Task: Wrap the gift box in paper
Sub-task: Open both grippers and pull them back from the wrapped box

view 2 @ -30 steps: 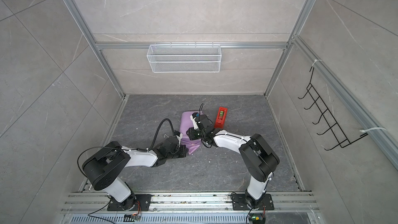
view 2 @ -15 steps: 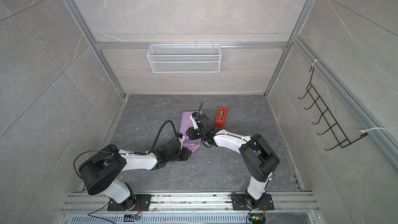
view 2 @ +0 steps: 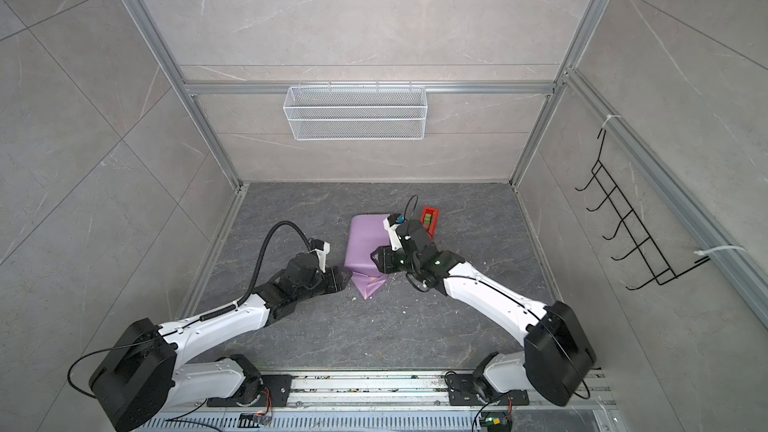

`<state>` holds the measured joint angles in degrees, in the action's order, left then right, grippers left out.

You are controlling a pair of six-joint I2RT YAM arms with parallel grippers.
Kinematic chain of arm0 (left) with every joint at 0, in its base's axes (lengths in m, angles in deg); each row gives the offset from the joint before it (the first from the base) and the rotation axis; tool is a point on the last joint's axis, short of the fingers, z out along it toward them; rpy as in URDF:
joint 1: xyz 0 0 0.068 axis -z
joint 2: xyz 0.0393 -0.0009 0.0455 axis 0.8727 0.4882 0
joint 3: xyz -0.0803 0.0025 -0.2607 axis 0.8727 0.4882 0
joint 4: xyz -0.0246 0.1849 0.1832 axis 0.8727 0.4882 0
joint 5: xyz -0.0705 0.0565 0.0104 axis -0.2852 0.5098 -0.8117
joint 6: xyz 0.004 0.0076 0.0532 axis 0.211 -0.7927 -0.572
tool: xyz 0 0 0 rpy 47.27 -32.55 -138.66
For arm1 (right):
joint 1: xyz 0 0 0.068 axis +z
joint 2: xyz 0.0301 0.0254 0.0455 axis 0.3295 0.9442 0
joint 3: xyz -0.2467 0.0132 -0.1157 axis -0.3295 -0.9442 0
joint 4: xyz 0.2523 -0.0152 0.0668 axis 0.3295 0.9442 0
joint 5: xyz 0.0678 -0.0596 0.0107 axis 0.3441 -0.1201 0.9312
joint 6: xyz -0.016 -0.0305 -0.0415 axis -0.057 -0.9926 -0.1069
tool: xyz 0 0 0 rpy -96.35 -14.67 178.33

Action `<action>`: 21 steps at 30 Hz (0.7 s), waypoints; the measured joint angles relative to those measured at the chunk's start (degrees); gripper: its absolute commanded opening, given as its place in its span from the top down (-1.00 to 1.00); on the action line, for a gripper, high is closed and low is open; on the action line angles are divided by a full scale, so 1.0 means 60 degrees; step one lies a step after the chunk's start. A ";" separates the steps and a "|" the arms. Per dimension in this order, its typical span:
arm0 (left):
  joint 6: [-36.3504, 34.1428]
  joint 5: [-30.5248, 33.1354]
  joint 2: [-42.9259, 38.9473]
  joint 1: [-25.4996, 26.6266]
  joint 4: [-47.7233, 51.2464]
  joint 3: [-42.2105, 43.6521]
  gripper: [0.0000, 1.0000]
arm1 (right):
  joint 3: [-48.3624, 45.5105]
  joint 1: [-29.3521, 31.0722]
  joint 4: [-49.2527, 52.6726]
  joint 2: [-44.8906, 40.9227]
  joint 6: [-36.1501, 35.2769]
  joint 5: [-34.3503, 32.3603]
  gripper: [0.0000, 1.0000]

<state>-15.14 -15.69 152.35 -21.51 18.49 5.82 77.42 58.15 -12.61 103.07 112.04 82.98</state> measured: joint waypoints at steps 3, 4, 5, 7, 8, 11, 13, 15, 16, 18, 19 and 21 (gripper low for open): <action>-0.0076 -0.0113 0.0000 -0.0007 0.0481 0.0000 -0.17 | -0.0871 0.0521 0.0197 -0.0321 0.0426 -0.0353 0.06; -0.0120 -0.0113 0.0000 -0.0007 0.0605 0.0000 -0.18 | -0.1053 0.0747 0.0280 -0.0240 0.0535 -0.0492 0.06; -0.0168 -0.0113 0.0000 -0.0007 0.0714 0.0004 -0.18 | -0.1180 0.0940 0.0321 -0.0131 0.0645 -0.0597 0.07; -0.0390 -0.0109 0.0022 -0.0004 0.0900 0.0000 -0.18 | -0.1315 0.1264 0.0324 0.0200 0.0845 -0.0758 0.07; -0.0492 -0.0106 0.0051 0.0015 0.0984 -0.0004 -0.17 | -0.1351 0.1326 0.0280 0.0324 0.0918 -0.0827 0.06; -0.0765 0.0117 0.0477 0.0313 0.1355 -0.0200 -0.17 | -0.1432 0.1337 0.0237 0.0495 0.1111 -0.1158 -0.02; -0.0885 0.0368 0.1013 0.0834 0.1643 -0.0557 -0.12 | -0.1446 0.1249 0.0226 0.0492 0.1209 -0.1366 -0.09; -0.0984 0.0605 0.1552 0.1315 0.1869 -0.1005 -0.07 | -0.1523 0.1093 0.0127 0.0481 0.1249 -0.1490 -0.15; -0.1027 0.0714 0.1851 0.1523 0.1938 -0.1249 -0.04 | -0.1621 0.0965 0.0080 0.0441 0.1275 -0.1548 -0.16; -0.1086 0.0903 0.2331 0.1821 0.2029 -0.1654 0.04 | -0.1865 0.0703 0.0069 0.0284 0.1304 -0.1628 -0.18; -0.1104 0.0984 0.2579 0.1927 0.2073 -0.1851 0.08 | -0.1974 0.0568 0.0095 0.0182 0.1308 -0.1661 -0.18; -0.1151 0.1158 0.2991 0.2047 0.2178 -0.2160 0.15 | -0.2127 0.0372 0.0095 0.0007 0.1304 -0.1723 -0.19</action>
<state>-22.04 -8.74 170.30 -9.23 31.56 -7.14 64.65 60.38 -12.04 103.11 119.86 72.64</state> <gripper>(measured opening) 0.453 0.593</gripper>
